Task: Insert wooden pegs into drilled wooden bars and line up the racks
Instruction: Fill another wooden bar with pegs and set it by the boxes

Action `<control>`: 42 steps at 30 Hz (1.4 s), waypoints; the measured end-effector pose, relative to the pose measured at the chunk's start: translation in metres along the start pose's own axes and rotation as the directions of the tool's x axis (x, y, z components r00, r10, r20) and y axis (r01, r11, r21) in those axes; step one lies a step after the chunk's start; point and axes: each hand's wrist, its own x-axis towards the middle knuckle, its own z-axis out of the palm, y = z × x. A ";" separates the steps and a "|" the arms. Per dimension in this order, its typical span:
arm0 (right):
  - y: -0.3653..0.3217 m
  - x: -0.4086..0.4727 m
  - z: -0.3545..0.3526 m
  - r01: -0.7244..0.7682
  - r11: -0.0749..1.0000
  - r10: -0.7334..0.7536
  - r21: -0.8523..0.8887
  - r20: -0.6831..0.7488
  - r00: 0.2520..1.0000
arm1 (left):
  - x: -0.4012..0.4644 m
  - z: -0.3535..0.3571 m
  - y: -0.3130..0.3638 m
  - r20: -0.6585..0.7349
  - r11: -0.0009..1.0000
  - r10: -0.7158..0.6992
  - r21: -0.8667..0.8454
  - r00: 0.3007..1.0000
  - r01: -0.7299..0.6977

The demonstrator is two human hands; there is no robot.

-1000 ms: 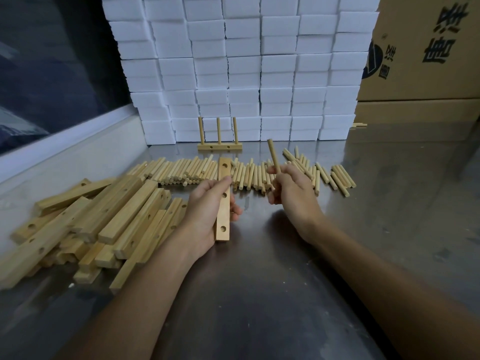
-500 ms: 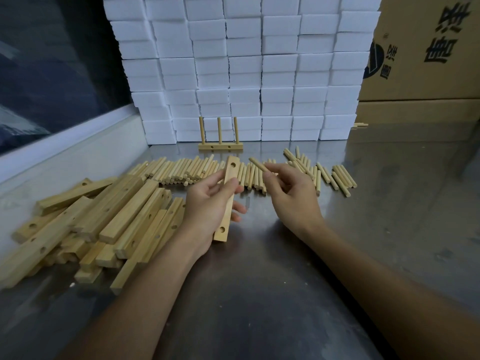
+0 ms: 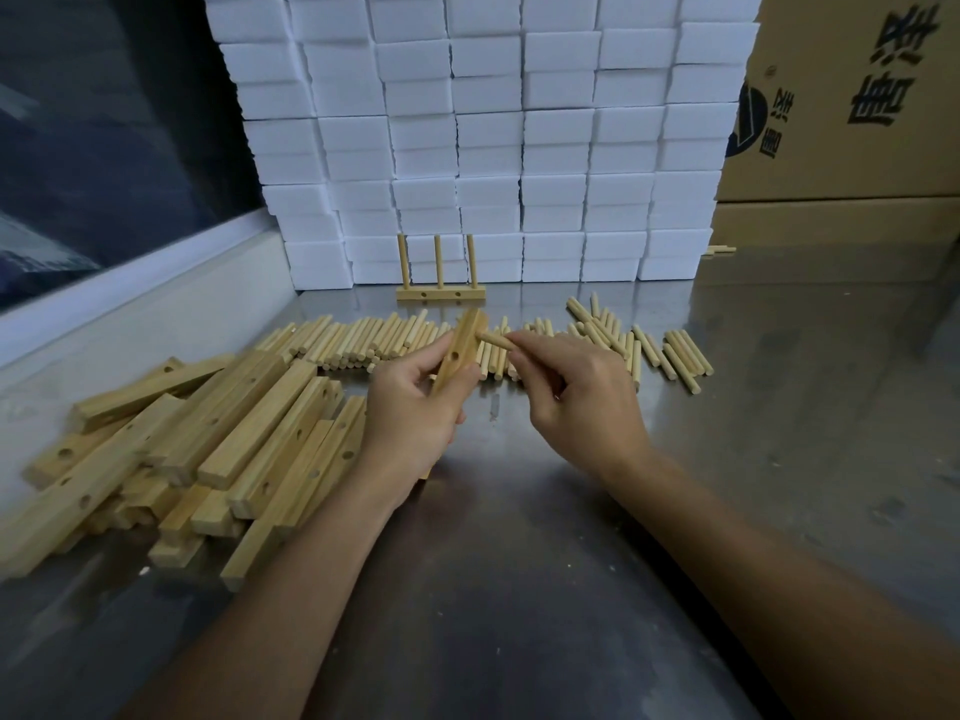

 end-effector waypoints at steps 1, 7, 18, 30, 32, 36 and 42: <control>-0.001 0.000 0.000 0.011 0.999 -0.012 -0.049 -0.008 1.000 | -0.001 0.000 0.000 0.011 0.999 0.031 0.038 0.999 -0.031; -0.006 -0.001 -0.001 0.020 0.988 -0.022 -0.153 -0.009 1.000 | 0.000 0.002 -0.001 0.025 0.976 0.126 0.174 0.992 -0.128; -0.007 -0.003 0.000 0.038 0.971 -0.038 -0.237 0.004 0.999 | 0.002 -0.002 -0.002 0.025 0.942 0.208 0.263 0.978 -0.207; -0.007 0.008 -0.003 -0.655 0.460 0.624 0.600 0.307 0.719 | -0.001 -0.003 0.006 0.162 0.992 -0.123 0.027 0.979 0.120; -0.009 0.011 -0.009 -0.650 0.407 0.627 0.642 0.321 0.710 | -0.004 -0.001 0.010 0.219 0.980 -0.191 -0.011 0.957 0.198; -0.013 0.011 -0.008 -0.595 0.416 0.624 0.687 0.260 0.737 | -0.014 0.011 0.015 0.287 0.932 -0.267 -0.164 0.920 0.322; -0.013 0.008 -0.002 -0.540 0.633 0.515 0.555 0.220 0.828 | -0.012 0.015 0.019 0.253 0.836 -0.405 -0.287 0.879 0.468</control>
